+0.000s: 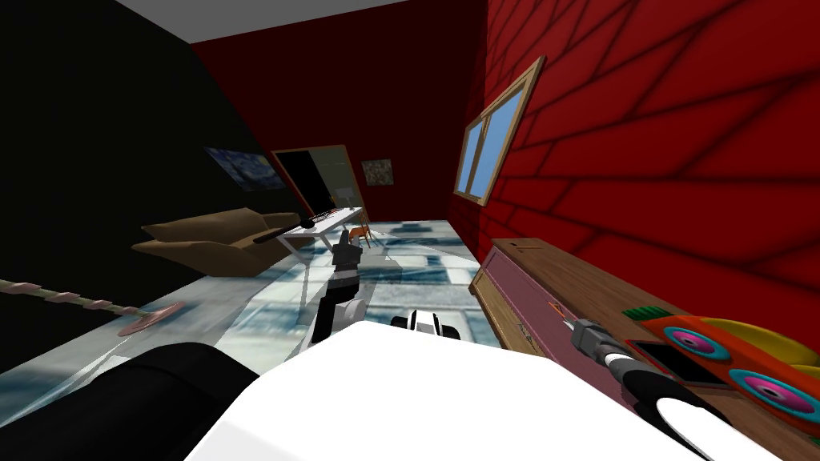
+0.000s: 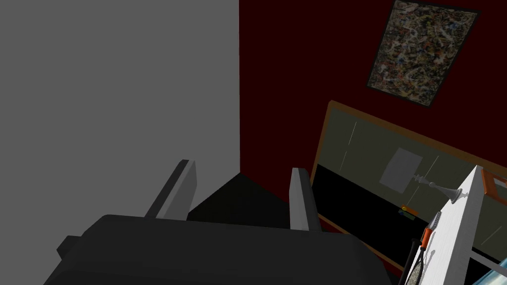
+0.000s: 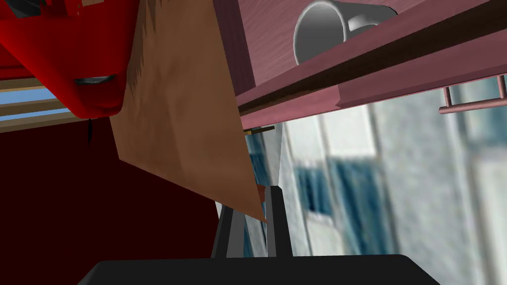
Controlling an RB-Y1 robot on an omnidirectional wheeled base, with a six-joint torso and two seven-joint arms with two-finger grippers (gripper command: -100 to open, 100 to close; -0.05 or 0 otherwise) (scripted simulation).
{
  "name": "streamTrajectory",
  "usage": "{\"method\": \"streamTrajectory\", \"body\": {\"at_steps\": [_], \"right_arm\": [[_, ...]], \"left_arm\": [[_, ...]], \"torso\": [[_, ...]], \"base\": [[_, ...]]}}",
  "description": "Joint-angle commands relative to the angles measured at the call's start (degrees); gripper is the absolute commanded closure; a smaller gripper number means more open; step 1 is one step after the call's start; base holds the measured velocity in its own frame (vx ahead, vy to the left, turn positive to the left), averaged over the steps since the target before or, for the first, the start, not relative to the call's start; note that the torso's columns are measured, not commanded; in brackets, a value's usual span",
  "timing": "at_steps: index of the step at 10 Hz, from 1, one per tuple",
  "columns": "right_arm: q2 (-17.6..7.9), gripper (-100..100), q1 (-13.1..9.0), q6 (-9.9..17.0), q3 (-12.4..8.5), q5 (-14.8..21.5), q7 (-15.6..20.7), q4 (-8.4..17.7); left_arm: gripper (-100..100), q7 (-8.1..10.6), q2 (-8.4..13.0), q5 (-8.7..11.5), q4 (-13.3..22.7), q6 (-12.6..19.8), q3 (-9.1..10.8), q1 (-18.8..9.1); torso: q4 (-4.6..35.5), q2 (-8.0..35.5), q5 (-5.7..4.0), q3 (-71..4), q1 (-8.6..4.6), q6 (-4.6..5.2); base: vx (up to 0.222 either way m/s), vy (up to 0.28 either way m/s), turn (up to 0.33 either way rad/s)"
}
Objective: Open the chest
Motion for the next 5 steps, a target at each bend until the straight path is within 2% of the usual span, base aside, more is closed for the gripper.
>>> {"method": "streamTrajectory", "body": {"at_steps": [1, 4, 5], "right_arm": [[0.03, 100, 0.53, -0.45, 0.47, 0.18, -0.29, -0.17], [-0.42, 100, 0.48, -0.10, 0.05, 0.33, -0.78, -0.86], [0.28, 100, 3.11, 0.89, -0.90, -0.84, -0.07, -1.74]], "left_arm": [[0, 0.00, 0.00, 0.00, 0.00, 0.00, 0.00, 0.00], [0, 0.00, -0.01, 0.00, 0.00, 0.00, 0.00, 0.00], [0, 0.00, 0.01, 0.00, 0.00, 0.00, 0.01, 0.00]], "torso": [[0.02, -0.08, 0.06, -0.07, -0.02, 0.02], [0.11, 0.12, 0.22, -0.02, -0.17, 0.21], [0.21, 0.08, 0.35, -0.07, -0.42, 0.14]], "base": [[-0.008, 0.168, -0.009], [-0.026, 0.158, -0.010], [-0.011, 0.093, 0.214]]}}
